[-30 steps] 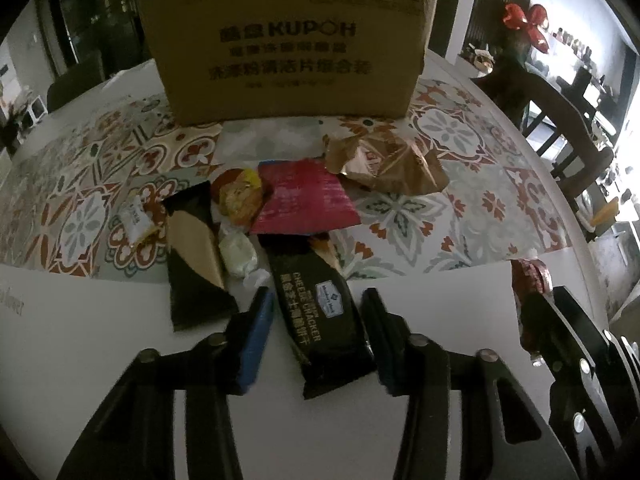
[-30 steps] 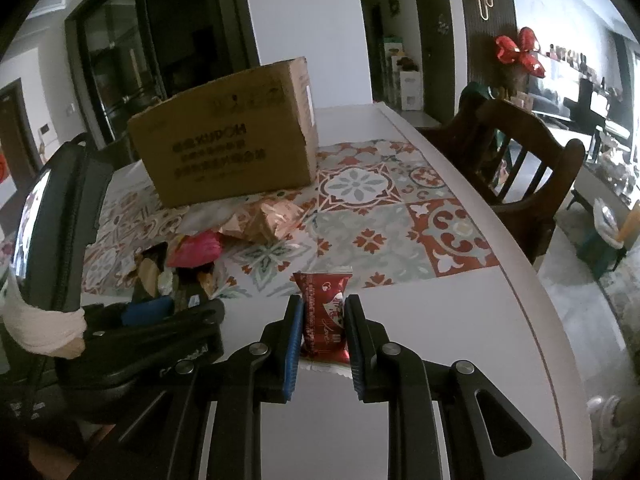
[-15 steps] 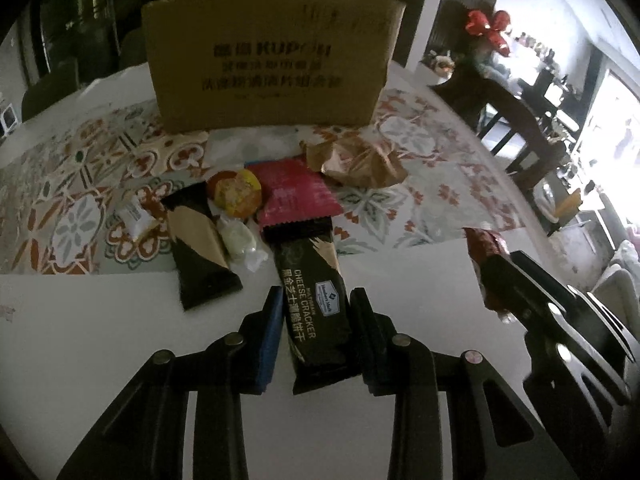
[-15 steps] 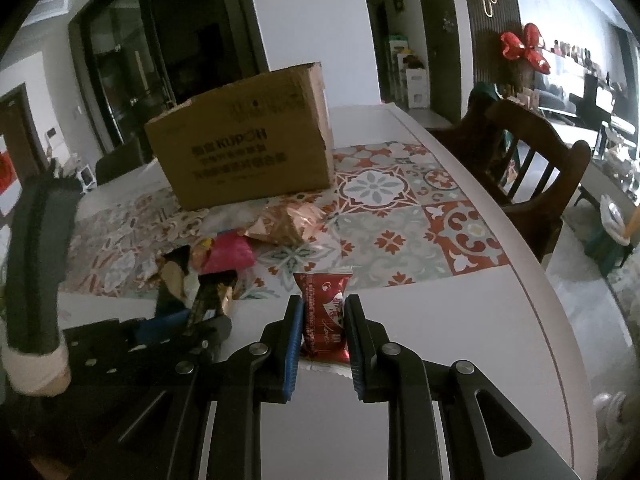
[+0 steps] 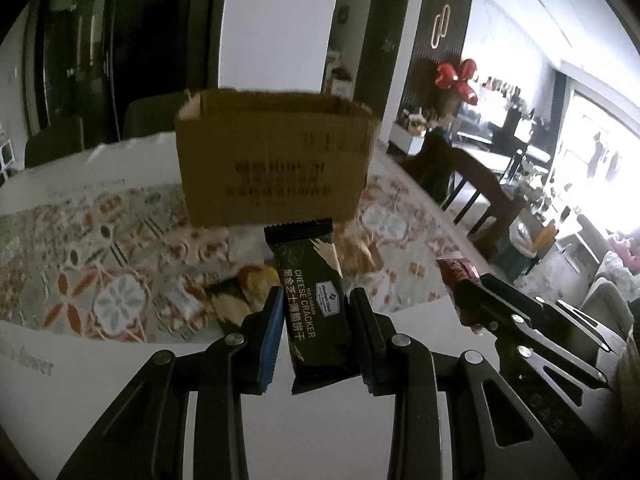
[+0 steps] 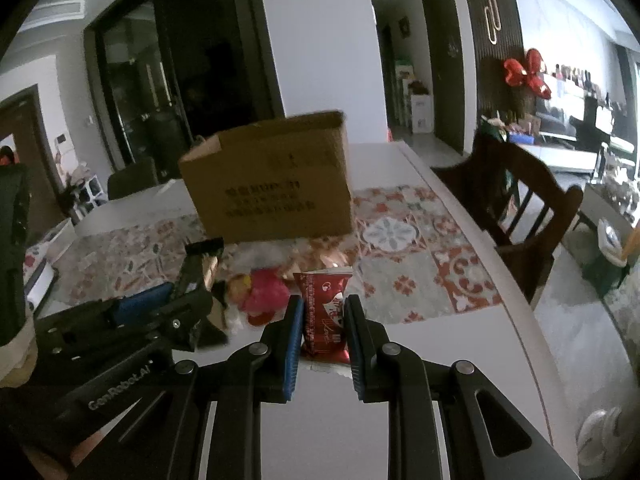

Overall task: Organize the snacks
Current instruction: 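Lift both packets and carry them over the cardboard box, then lower both packets into the box and open both tools, then move both tools back over the snack pile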

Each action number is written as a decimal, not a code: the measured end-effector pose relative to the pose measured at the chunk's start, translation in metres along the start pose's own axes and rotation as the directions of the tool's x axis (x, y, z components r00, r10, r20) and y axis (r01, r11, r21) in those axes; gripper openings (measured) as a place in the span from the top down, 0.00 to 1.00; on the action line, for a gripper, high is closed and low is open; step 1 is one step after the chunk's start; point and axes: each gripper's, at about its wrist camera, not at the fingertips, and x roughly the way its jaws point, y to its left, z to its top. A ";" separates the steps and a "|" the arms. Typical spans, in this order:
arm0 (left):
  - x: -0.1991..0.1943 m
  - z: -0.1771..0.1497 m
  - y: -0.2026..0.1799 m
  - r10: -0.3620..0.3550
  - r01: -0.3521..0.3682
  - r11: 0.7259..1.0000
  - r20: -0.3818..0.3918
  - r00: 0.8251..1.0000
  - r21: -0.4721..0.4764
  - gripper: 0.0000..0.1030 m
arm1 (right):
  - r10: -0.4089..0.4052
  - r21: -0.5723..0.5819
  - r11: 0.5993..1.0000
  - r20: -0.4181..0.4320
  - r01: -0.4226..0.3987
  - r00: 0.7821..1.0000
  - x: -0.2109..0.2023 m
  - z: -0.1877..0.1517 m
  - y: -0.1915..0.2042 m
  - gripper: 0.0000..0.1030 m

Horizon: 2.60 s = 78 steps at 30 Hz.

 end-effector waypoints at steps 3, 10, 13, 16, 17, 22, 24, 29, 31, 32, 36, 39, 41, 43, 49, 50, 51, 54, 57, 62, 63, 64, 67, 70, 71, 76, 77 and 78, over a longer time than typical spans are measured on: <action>-0.010 0.010 0.007 -0.020 0.020 1.000 0.026 0.999 0.000 0.68 | 0.007 -0.004 1.000 0.023 -0.007 1.000 -0.005 0.010 0.007 0.79; -0.028 0.036 0.026 -0.023 0.021 1.000 0.109 0.994 0.023 0.68 | 0.018 -0.013 1.000 0.085 -0.017 0.996 -0.009 0.036 0.021 0.79; -0.031 0.048 0.032 -0.013 0.009 1.000 0.131 0.991 0.030 0.68 | 0.024 -0.024 0.999 0.113 -0.021 0.993 -0.008 0.049 0.027 0.79; -0.031 0.063 0.040 -0.003 -0.002 0.999 0.140 0.990 0.040 0.68 | 0.037 -0.030 0.999 0.132 -0.033 0.991 -0.004 0.064 0.032 0.79; -0.030 0.066 0.041 -0.002 -0.004 0.999 0.142 0.990 0.042 0.68 | 0.042 -0.029 0.999 0.137 -0.038 0.990 -0.003 0.069 0.032 0.79; -0.023 0.094 0.051 0.017 -0.024 0.998 0.140 0.990 0.055 0.68 | 0.061 -0.035 0.998 0.160 -0.056 0.985 0.009 0.095 0.036 0.79; -0.021 0.103 0.054 0.017 -0.025 0.998 0.142 0.990 0.051 0.68 | 0.068 -0.043 0.997 0.164 -0.062 0.984 0.015 0.105 0.038 0.79; -0.013 0.129 0.059 0.025 -0.035 0.997 0.151 0.988 0.064 0.68 | 0.077 -0.062 0.996 0.168 -0.068 0.983 0.032 0.133 0.042 0.79; -0.008 0.138 0.061 0.024 -0.034 0.997 0.144 0.989 0.065 0.68 | 0.083 -0.073 0.995 0.166 -0.072 0.983 0.039 0.144 0.043 0.79; -0.006 0.143 0.061 0.023 -0.033 0.997 0.139 0.990 0.067 0.68 | 0.087 -0.079 0.994 0.164 -0.075 0.983 0.043 0.150 0.044 0.79; 0.005 0.162 0.063 0.023 -0.033 0.997 0.131 0.991 0.074 0.68 | 0.099 -0.091 0.992 0.143 -0.086 0.985 0.061 0.170 0.043 0.79; 0.018 0.174 0.065 0.032 -0.041 0.996 0.118 0.993 0.079 0.68 | 0.100 -0.103 0.991 0.123 -0.087 0.987 0.076 0.183 0.042 0.79; 0.027 0.183 0.067 0.029 -0.037 0.996 0.103 0.994 0.077 0.68 | 0.101 -0.110 0.990 0.109 -0.089 0.989 0.086 0.189 0.040 0.79; 0.038 0.191 0.069 0.026 -0.032 0.997 0.079 0.997 0.070 0.68 | 0.097 -0.114 0.990 0.086 -0.087 0.992 0.099 0.197 0.039 0.79; 0.072 0.207 0.075 -0.004 0.004 0.999 0.000 1.000 0.051 0.68 | 0.093 -0.123 0.988 0.012 -0.091 0.996 0.133 0.207 0.032 0.79; 0.077 0.209 0.075 -0.002 0.002 0.999 -0.008 1.000 0.047 0.68 | 0.095 -0.119 0.988 0.000 -0.095 0.995 0.139 0.208 0.031 0.79; 0.083 0.211 0.076 0.003 -0.003 0.999 -0.013 1.000 0.041 0.68 | 0.097 -0.118 0.988 -0.015 -0.098 0.995 0.145 0.209 0.029 0.79; 0.097 0.213 0.079 0.017 -0.016 0.999 -0.034 0.999 0.033 0.68 | 0.087 -0.116 0.989 -0.035 -0.091 0.996 0.157 0.212 0.028 0.79; 0.111 0.213 0.084 0.001 0.000 1.000 -0.072 0.997 0.025 0.67 | 0.075 -0.112 0.990 -0.056 -0.081 0.996 0.169 0.215 0.026 0.78; 0.111 0.209 0.086 0.032 -0.030 0.999 -0.059 0.998 0.036 0.41 | 0.044 -0.096 0.994 -0.052 -0.049 0.998 0.176 0.215 0.024 0.49; 0.109 0.208 0.086 0.042 -0.040 0.998 -0.050 0.998 0.043 0.41 | 0.036 -0.100 0.994 -0.042 -0.040 0.998 0.175 0.215 0.025 0.49; 0.105 0.207 0.085 0.048 -0.046 0.997 -0.042 0.998 0.054 0.41 | 0.024 -0.104 0.994 -0.037 -0.028 0.999 0.173 0.214 0.025 0.49; 0.091 0.202 0.083 0.076 -0.075 0.994 -0.014 0.997 0.079 0.35 | 0.012 -0.107 0.994 -0.024 -0.015 1.000 0.165 0.210 0.026 0.49; 0.074 0.197 0.080 0.097 -0.099 0.991 0.028 0.995 0.091 0.28 | -0.006 -0.118 0.993 0.008 0.006 1.000 0.150 0.205 0.030 0.45; 0.068 0.194 0.079 0.106 -0.110 0.989 0.039 0.994 0.096 0.26 | -0.008 -0.117 0.993 0.020 0.010 1.000 0.144 0.202 0.030 0.41; 0.037 0.179 0.078 0.122 -0.133 0.983 0.091 0.988 0.127 0.22 | -0.002 -0.118 0.993 0.059 0.009 0.998 0.116 0.190 0.034 0.40; 0.030 0.175 0.078 0.129 -0.142 0.981 0.100 0.987 0.131 0.22 | -0.003 -0.118 0.993 0.062 0.010 0.998 0.112 0.188 0.035 0.40; 0.026 0.173 0.078 0.132 -0.145 0.980 0.104 0.986 0.133 0.22 | -0.002 -0.116 0.993 0.068 0.010 0.998 0.107 0.185 0.036 0.40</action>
